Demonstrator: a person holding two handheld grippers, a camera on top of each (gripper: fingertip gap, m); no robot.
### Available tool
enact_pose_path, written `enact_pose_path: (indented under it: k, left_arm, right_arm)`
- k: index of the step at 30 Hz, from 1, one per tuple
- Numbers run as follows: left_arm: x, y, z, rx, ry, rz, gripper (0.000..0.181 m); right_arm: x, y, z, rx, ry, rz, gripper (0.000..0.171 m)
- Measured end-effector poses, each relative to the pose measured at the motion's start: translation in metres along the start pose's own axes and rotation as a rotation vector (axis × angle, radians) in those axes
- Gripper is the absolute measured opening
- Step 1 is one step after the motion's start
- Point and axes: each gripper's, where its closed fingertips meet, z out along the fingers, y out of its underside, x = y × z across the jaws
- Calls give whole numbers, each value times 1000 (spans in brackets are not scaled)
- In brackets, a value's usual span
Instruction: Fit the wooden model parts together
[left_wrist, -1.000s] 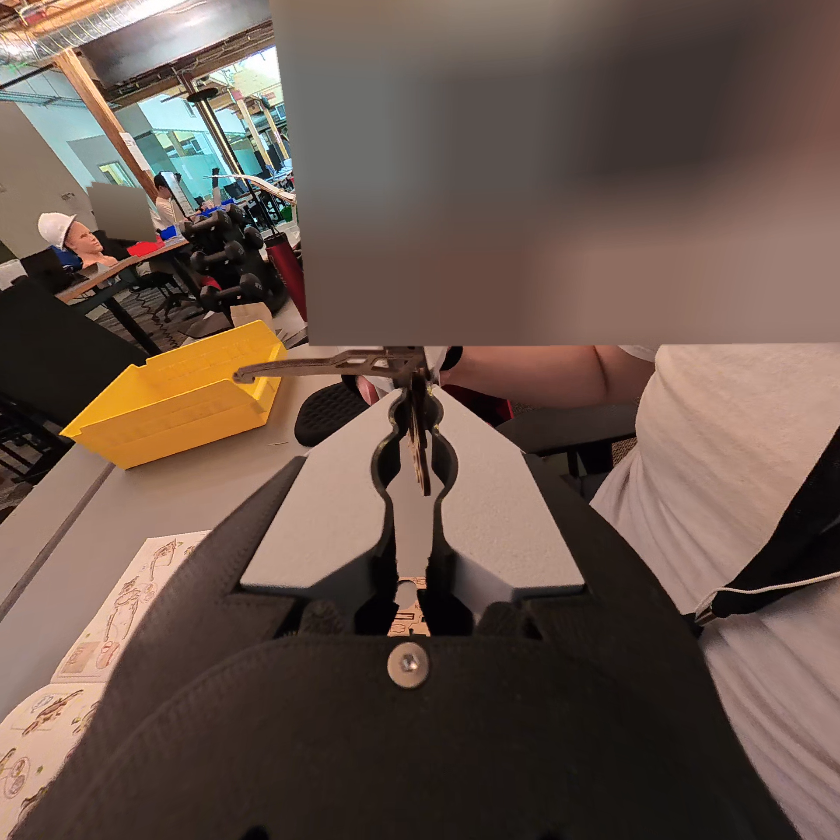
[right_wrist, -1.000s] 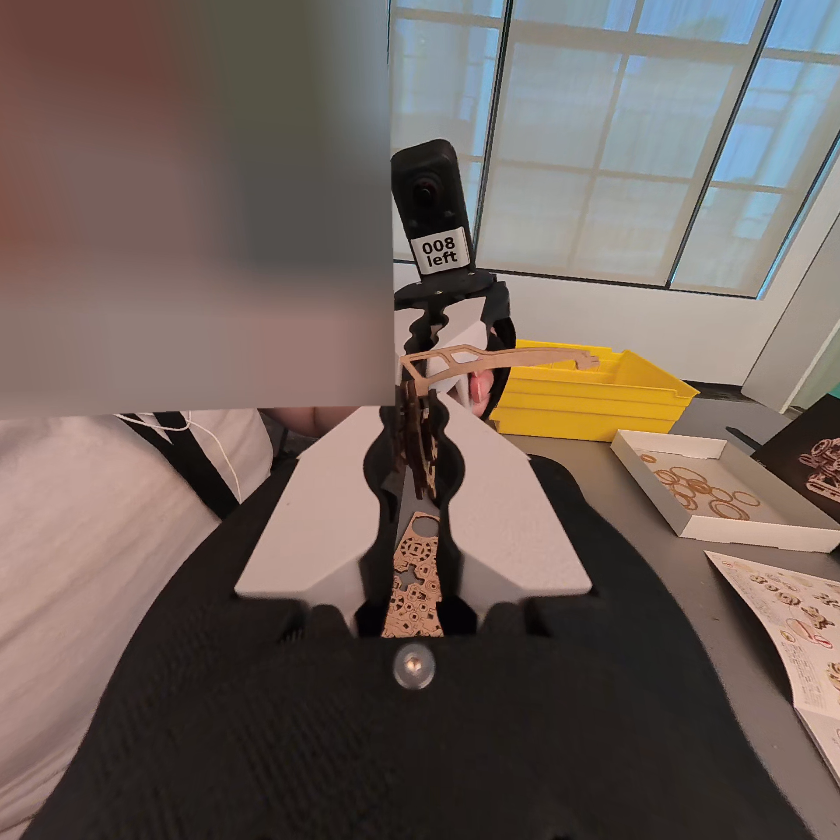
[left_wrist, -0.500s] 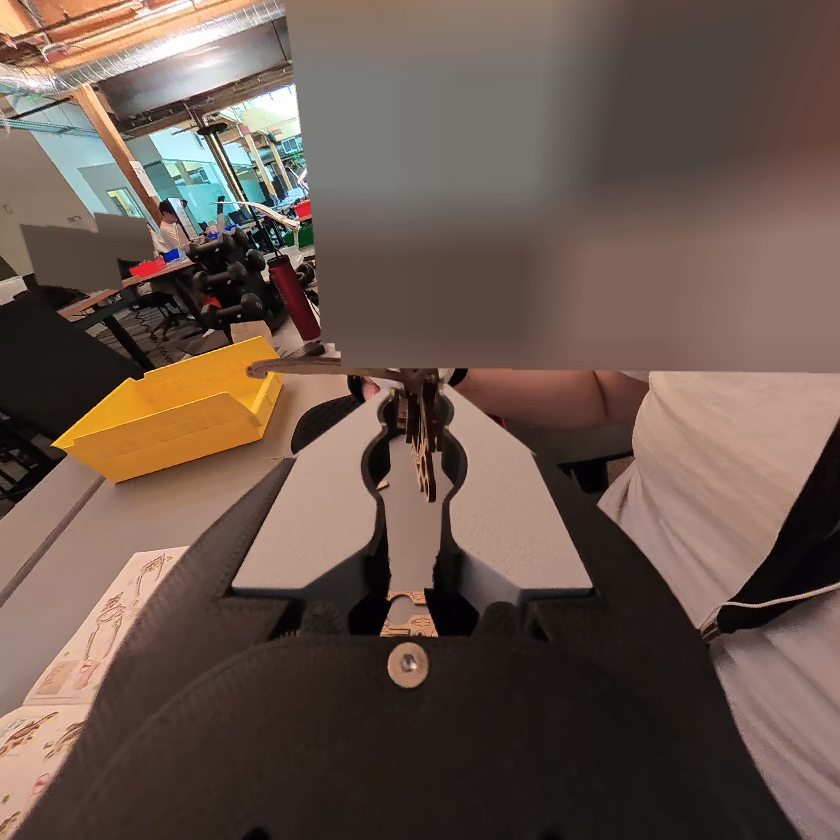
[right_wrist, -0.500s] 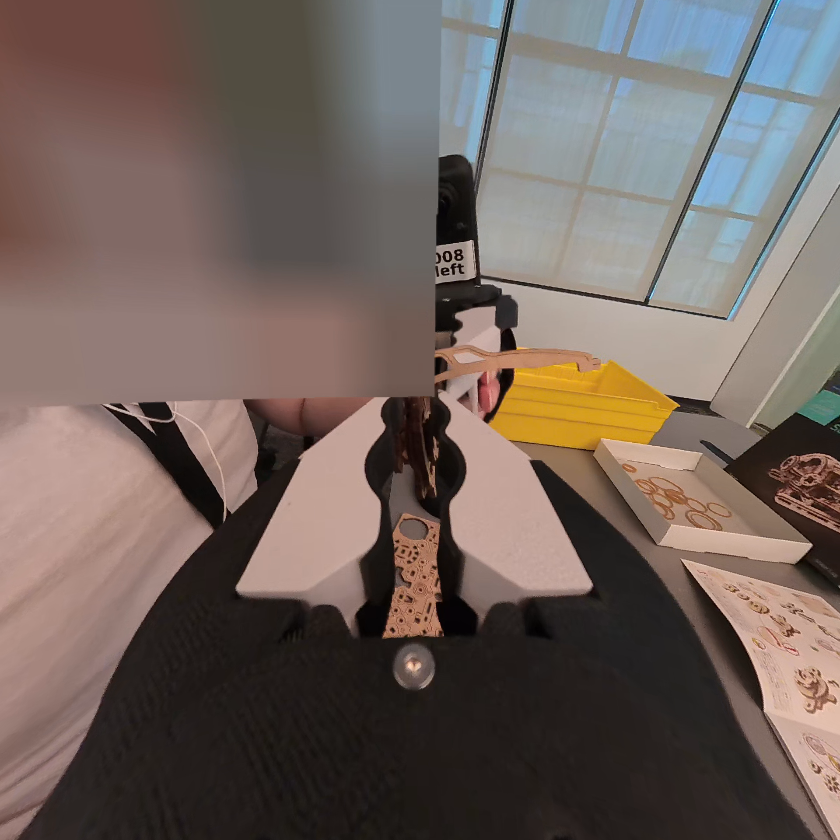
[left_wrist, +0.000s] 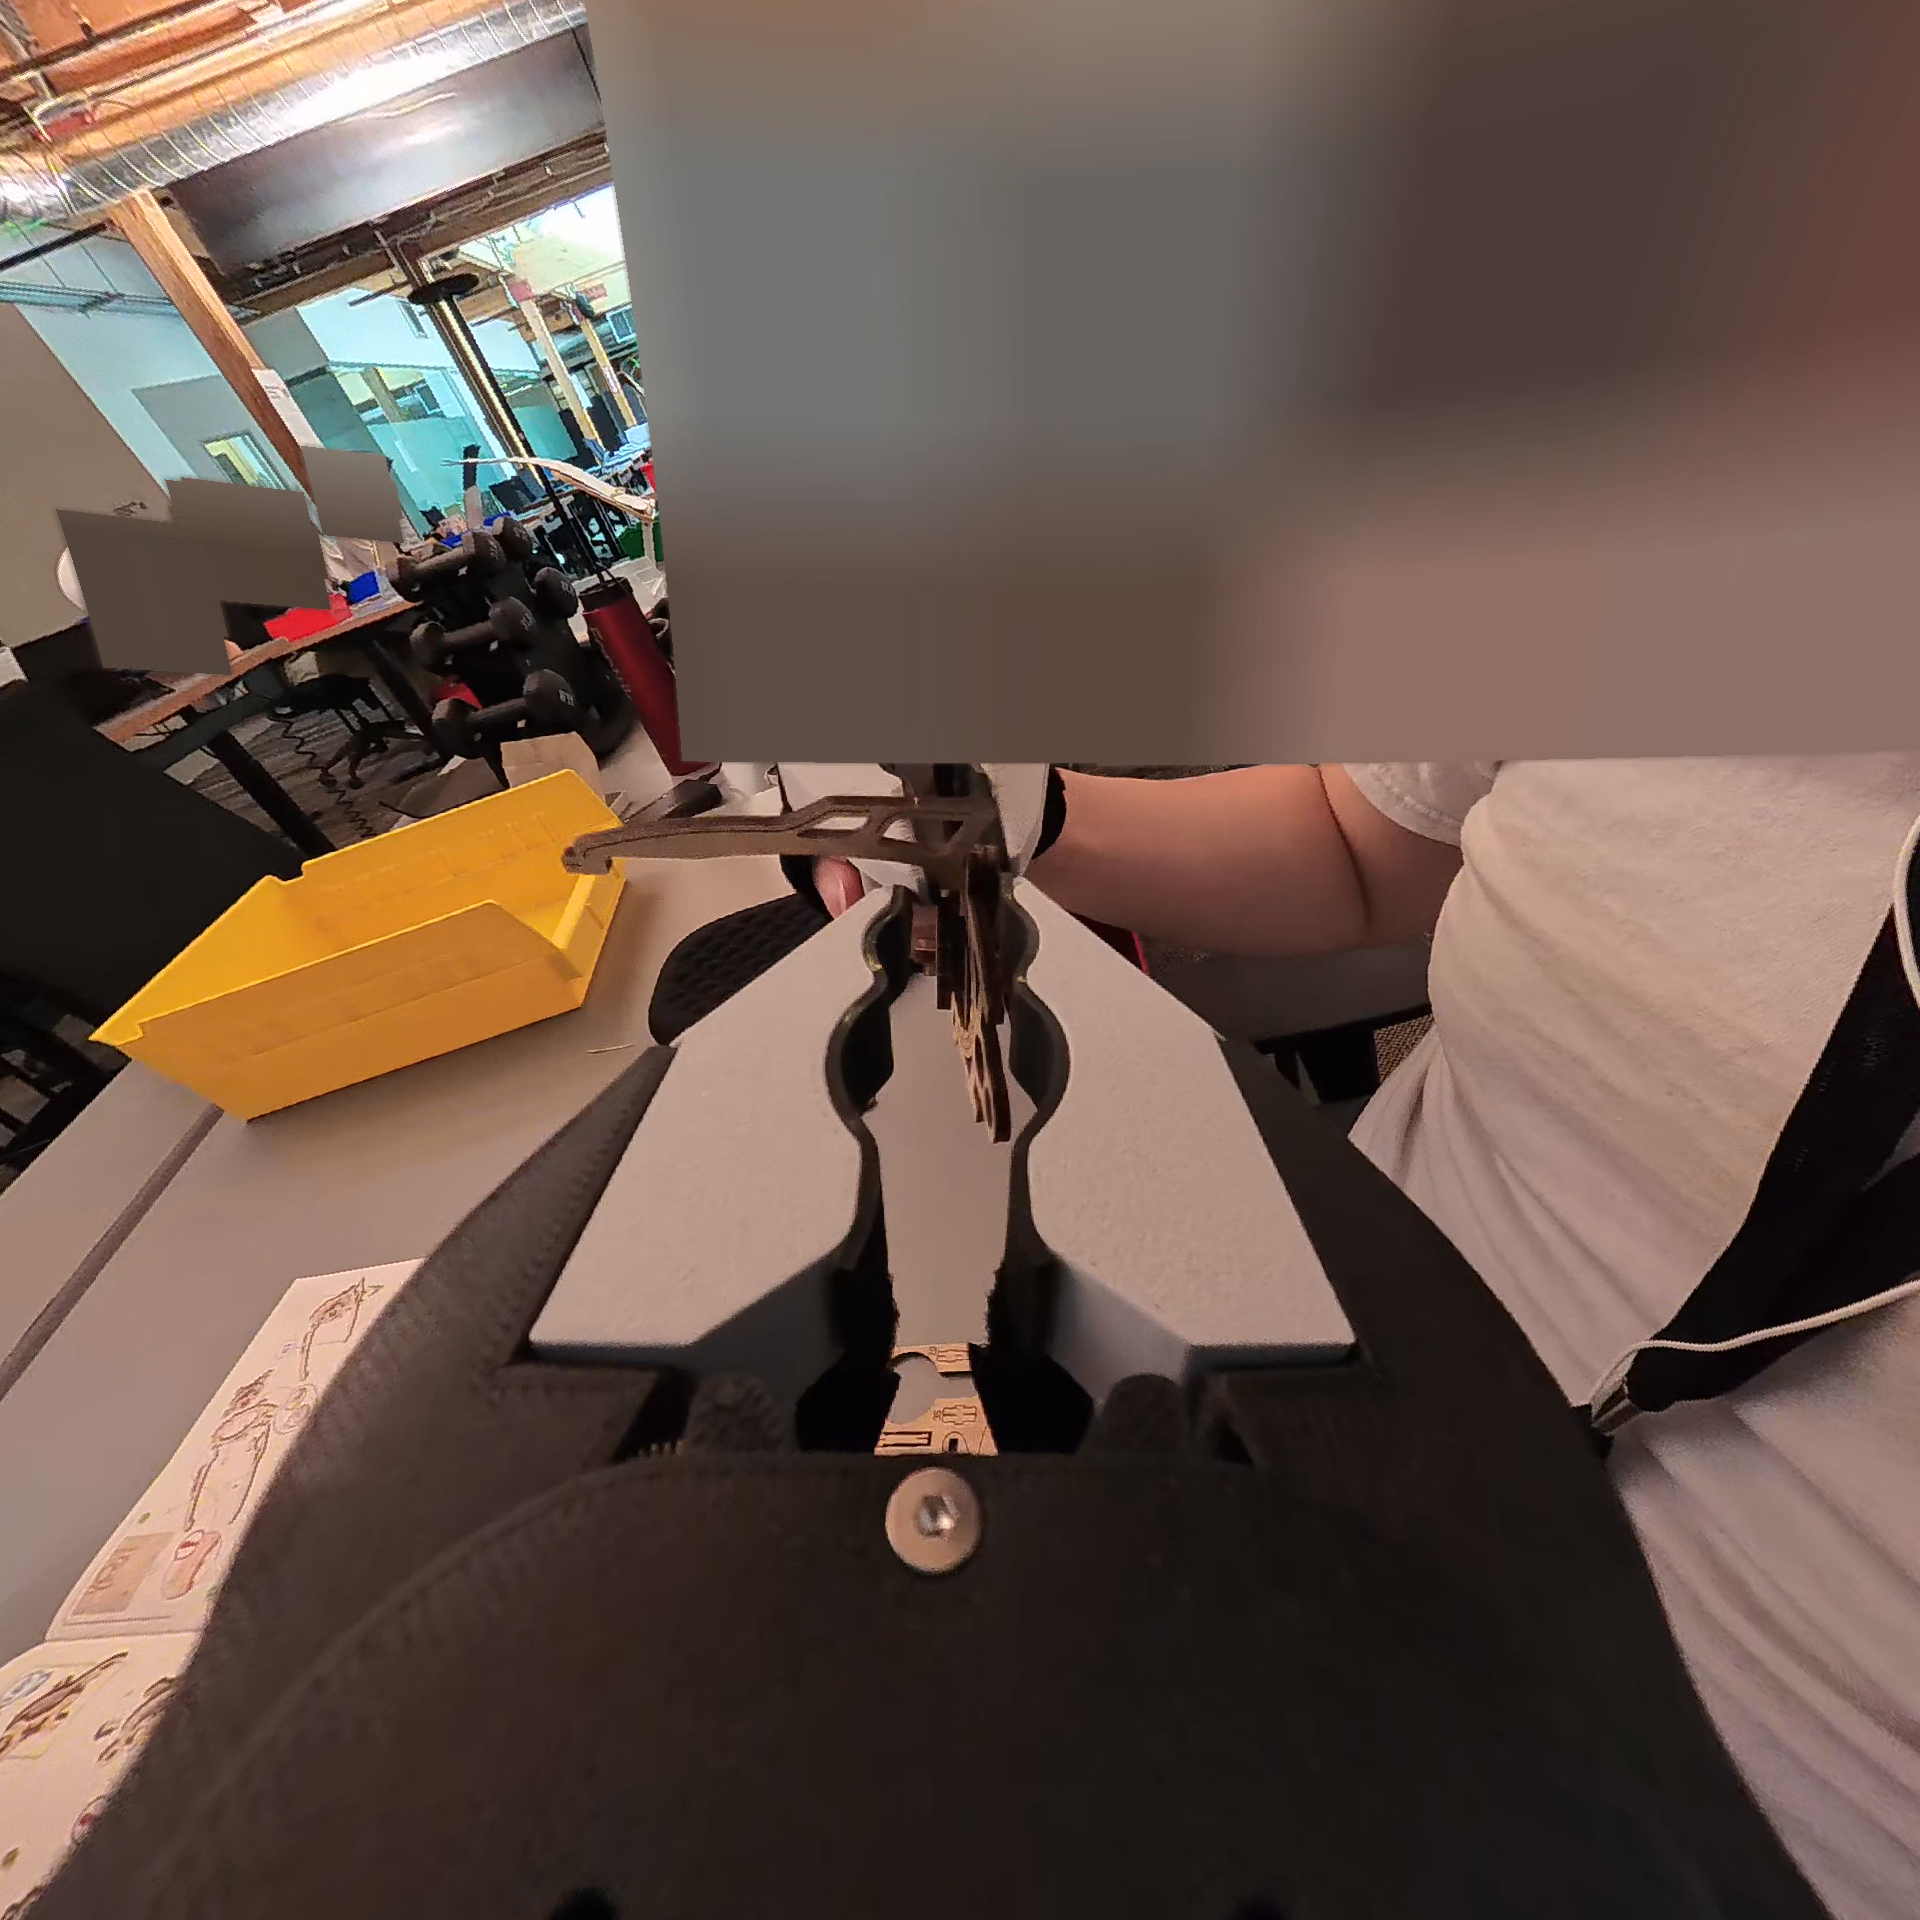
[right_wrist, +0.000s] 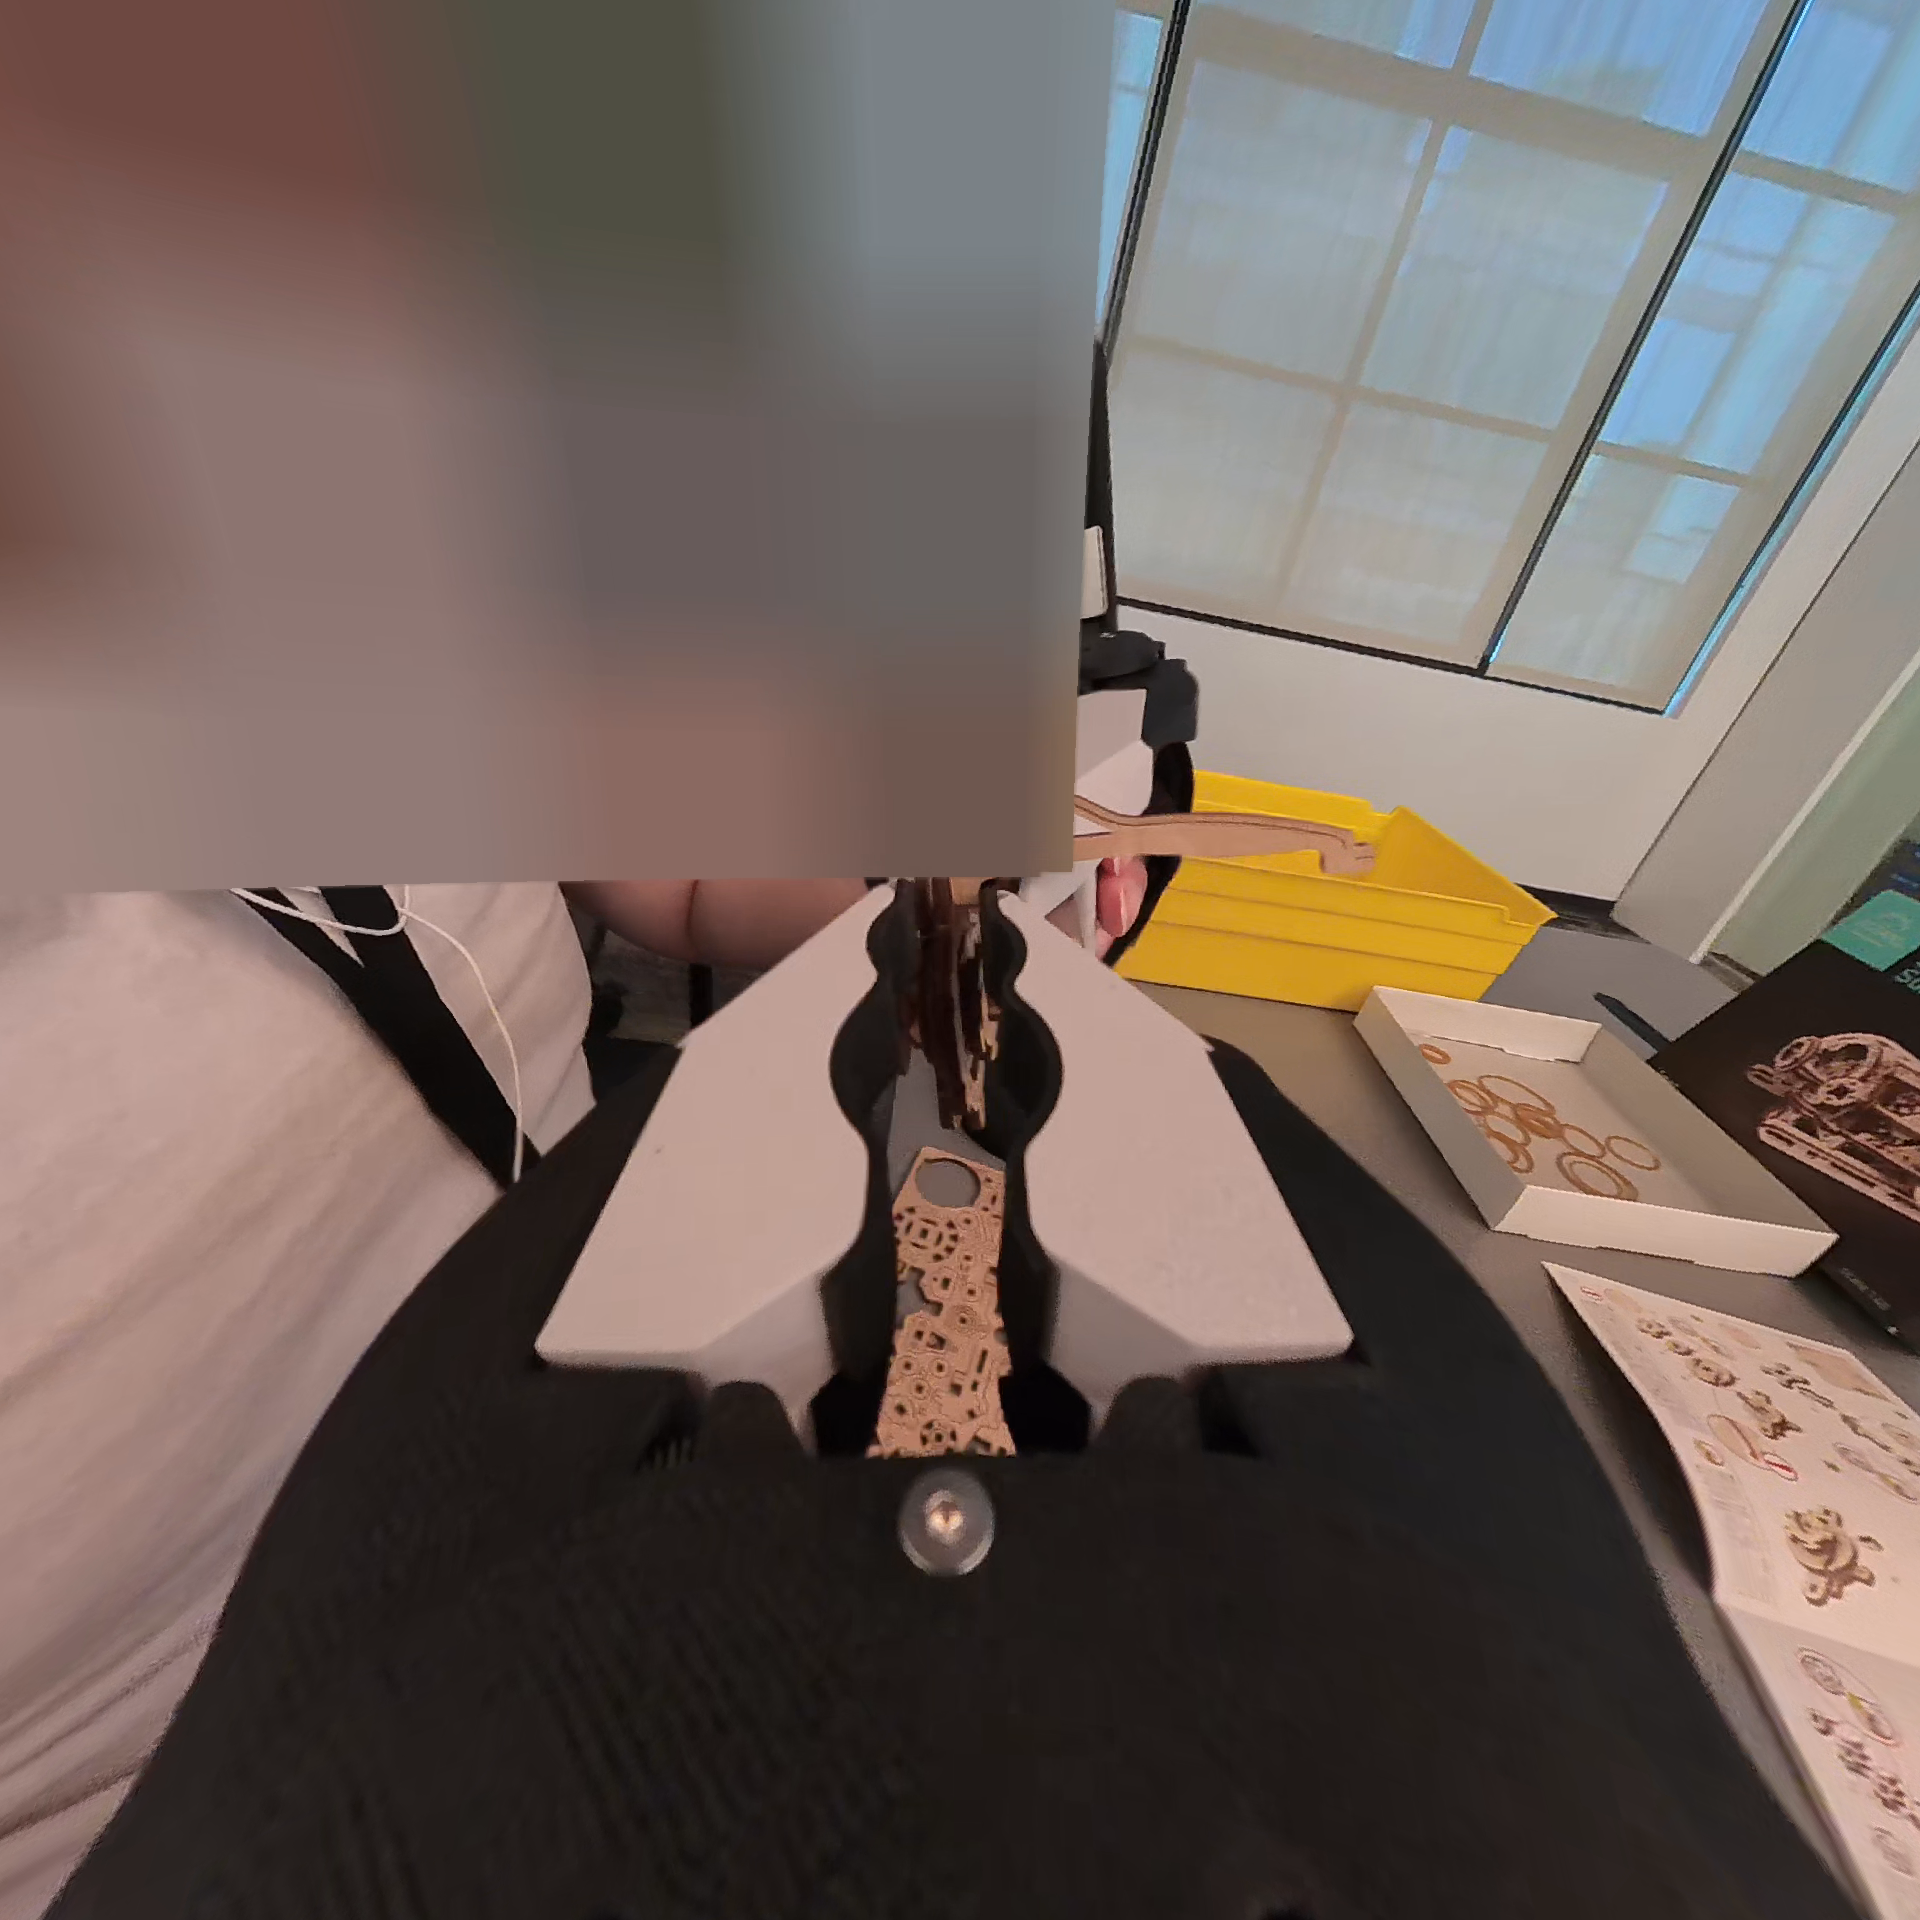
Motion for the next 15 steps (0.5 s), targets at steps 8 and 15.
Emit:
enact_pose_path:
  k: [8, 15]
  left_arm:
    - [-1, 1, 2, -9, -7, 1, 13]
    - [-8, 0, 3, -6, -31, -43, 13]
  right_arm:
    - [2, -1, -2, 52, -38, 107, 10]
    - [8, -4, -6, 148, -74, 247, 10]
